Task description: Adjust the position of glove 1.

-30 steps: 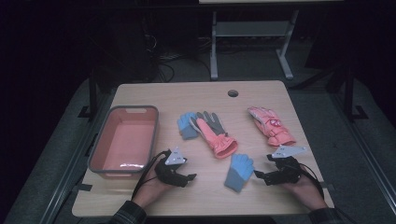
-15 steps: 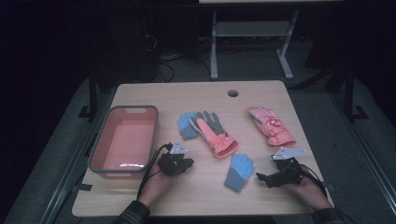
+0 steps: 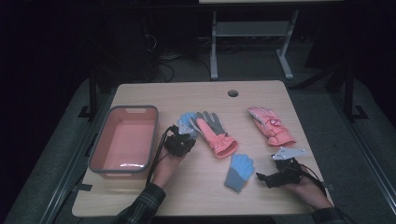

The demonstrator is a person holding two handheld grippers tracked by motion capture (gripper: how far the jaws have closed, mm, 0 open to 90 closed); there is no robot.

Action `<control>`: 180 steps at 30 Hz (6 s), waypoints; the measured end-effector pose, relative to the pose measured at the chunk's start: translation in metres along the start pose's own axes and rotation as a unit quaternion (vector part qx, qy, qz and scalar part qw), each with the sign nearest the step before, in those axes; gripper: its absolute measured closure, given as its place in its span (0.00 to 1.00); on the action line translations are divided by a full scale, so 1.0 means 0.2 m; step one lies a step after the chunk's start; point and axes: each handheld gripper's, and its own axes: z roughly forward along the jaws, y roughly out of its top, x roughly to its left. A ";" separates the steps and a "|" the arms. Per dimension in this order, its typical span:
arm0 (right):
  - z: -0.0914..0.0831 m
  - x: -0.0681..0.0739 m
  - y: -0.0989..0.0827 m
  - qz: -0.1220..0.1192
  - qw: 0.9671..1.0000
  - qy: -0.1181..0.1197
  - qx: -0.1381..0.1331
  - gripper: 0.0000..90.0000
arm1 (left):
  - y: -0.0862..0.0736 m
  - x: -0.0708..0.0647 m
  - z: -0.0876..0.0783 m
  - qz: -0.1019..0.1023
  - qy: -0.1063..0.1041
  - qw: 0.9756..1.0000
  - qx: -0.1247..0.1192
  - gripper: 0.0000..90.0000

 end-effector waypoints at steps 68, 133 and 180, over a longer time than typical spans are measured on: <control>0.00 0.00 0.00 -0.002 1.000 0.003 -0.001 0.02 | 0.23 0.18 0.35 -0.036 0.037 0.998 0.037 1.00; 0.01 -0.01 0.01 -0.001 1.000 -0.001 -0.001 0.02 | -0.12 -0.10 0.00 0.022 -0.076 0.995 0.065 0.99; 0.02 -0.01 0.02 -0.003 1.000 0.001 -0.002 0.02 | -0.30 -0.12 -0.26 0.011 -0.084 0.996 0.036 0.57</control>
